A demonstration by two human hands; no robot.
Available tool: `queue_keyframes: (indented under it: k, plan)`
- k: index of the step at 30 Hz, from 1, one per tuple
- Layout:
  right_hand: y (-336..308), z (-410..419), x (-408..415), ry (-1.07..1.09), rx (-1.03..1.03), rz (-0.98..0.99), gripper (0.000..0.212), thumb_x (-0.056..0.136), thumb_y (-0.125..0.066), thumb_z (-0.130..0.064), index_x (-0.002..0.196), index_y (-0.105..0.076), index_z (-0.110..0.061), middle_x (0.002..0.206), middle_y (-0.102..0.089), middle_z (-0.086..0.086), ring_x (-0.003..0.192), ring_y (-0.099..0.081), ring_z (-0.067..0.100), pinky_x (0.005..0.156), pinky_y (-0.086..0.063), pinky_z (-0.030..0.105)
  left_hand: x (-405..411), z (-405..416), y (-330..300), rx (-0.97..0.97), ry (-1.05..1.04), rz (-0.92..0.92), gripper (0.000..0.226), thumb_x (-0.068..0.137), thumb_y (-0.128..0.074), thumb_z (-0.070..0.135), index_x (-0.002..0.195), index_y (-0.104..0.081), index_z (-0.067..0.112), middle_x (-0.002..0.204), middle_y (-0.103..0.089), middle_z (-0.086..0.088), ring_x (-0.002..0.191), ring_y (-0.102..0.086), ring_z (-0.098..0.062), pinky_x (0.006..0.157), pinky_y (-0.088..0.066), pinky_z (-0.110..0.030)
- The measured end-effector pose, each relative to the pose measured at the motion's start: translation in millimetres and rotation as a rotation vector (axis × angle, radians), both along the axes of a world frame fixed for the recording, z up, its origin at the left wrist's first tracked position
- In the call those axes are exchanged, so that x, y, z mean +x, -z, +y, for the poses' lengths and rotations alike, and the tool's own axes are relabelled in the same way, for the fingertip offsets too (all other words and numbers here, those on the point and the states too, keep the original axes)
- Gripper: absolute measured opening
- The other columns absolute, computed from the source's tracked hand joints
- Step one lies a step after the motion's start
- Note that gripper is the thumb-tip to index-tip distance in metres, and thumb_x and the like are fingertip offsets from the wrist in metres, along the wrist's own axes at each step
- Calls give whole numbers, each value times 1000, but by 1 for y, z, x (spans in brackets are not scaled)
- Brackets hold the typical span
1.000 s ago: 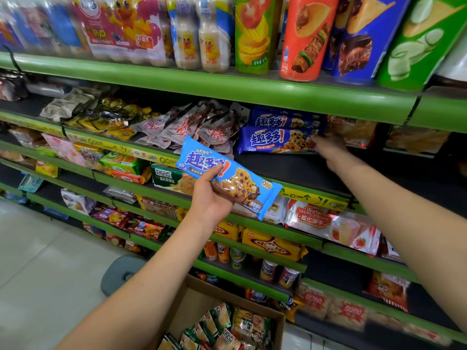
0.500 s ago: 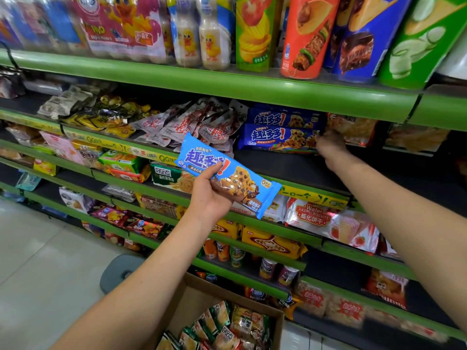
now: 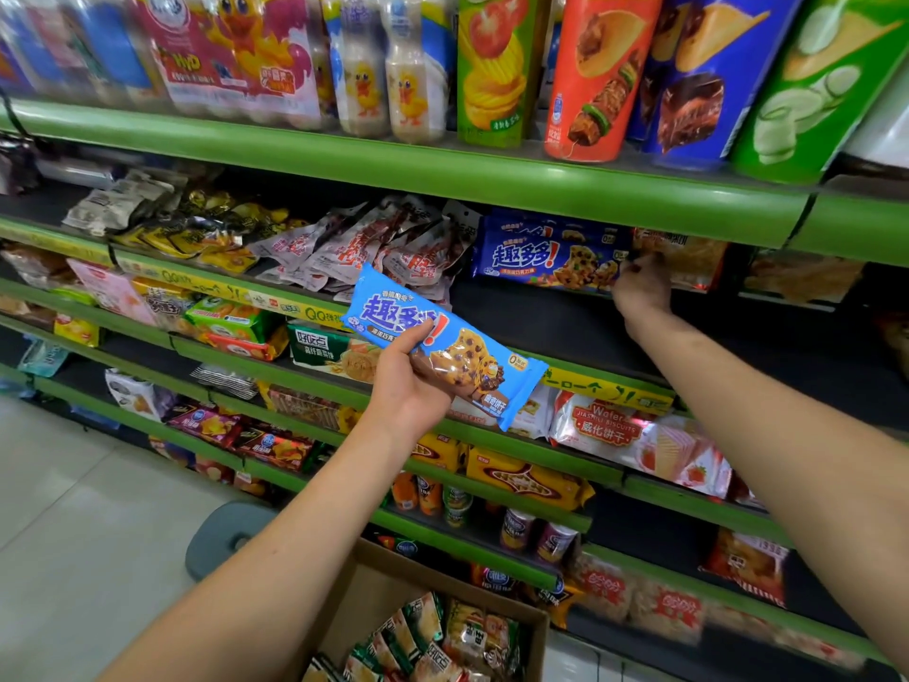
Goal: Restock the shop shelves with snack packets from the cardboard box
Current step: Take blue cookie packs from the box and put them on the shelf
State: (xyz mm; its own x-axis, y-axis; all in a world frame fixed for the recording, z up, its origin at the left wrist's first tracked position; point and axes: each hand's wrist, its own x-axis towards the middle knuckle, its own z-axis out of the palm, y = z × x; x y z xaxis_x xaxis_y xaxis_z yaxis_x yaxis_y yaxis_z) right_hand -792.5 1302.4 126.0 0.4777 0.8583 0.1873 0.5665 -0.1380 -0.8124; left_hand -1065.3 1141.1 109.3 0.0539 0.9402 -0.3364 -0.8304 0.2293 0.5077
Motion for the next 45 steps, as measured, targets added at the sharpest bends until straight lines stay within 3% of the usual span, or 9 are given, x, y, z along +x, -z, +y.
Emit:
queue_keyframes:
  k: [8, 15, 23, 25, 28, 32, 37, 41, 45]
  plan:
    - [-2, 1, -9, -24, -65, 15, 34, 102, -42, -19, 129, -52, 1, 133, -56, 24, 123, -54, 37, 101, -43, 39, 0, 9, 5, 27, 32, -3, 19, 83, -71, 18, 68, -81, 13, 96, -77, -12, 83, -75, -33, 63, -56, -59]
    - [-1, -6, -6, -44, -59, 160, 31, 99, -51, -30, 121, -60, -10, 127, -63, 16, 113, -61, 33, 85, -46, 33, 2, 6, 6, 37, 53, -15, 19, 84, -70, 19, 70, -81, 14, 95, -78, -10, 84, -76, -31, 66, -58, -57]
    - [-20, -47, -7, -61, 88, 176, 16, 91, -60, -24, 104, -61, -15, 103, -63, 5, 90, -57, 19, 75, -42, 25, 18, 8, -7, 23, 63, -60, 15, 85, -71, 17, 98, -72, 12, 99, -77, -13, 85, -75, -31, 82, -57, -57]
    - [-30, -74, -22, -221, 48, 360, 8, 94, -61, -29, 89, -58, -23, 85, -65, 2, 71, -57, 15, 58, -44, 24, 30, 9, -10, 45, 101, -51, 13, 83, -72, 20, 92, -75, 11, 97, -76, -14, 84, -75, -32, 96, -50, -58]
    - [-43, -120, -38, -522, -88, 676, 15, 93, -63, -38, 97, -58, -24, 84, -73, 2, 69, -67, 13, 59, -53, 22, 49, 9, -13, 98, 130, -66, 27, 87, -68, 28, 109, -67, 12, 105, -74, -19, 93, -74, -34, 84, -57, -52]
    - [-33, -162, -35, -655, -150, 787, 47, 75, -78, -7, 117, -60, -17, 98, -71, 9, 83, -71, 20, 73, -60, 32, 70, 8, -18, 156, 185, -47, 39, 88, -63, 36, 116, -62, 9, 107, -74, -18, 95, -73, -31, 79, -60, -46]
    - [-31, -172, -16, -481, -58, 842, 50, 77, -66, 16, 112, -57, -18, 96, -68, 13, 72, -73, 17, 60, -60, 29, 63, 8, -22, 122, 225, -90, 54, 80, -70, 24, 130, -55, 6, 126, -64, -19, 98, -69, -30, 112, -39, -43]
    - [-37, -170, 15, -406, -24, 861, 49, 83, -60, 16, 123, -51, -11, 101, -65, 11, 70, -72, 12, 60, -60, 26, 32, 24, -29, 149, 173, 330, 15, 95, -60, 15, 110, -58, 13, 104, -70, -7, 92, -65, -18, 77, -52, -34]
    - [-41, -159, 18, -385, -7, 825, 49, 87, -56, 17, 127, -48, -10, 96, -64, 9, 71, -69, 13, 61, -60, 25, 10, 47, -49, 295, 111, 898, 17, 92, -63, 4, 103, -65, 17, 99, -72, -5, 85, -66, -14, 65, -51, -25]
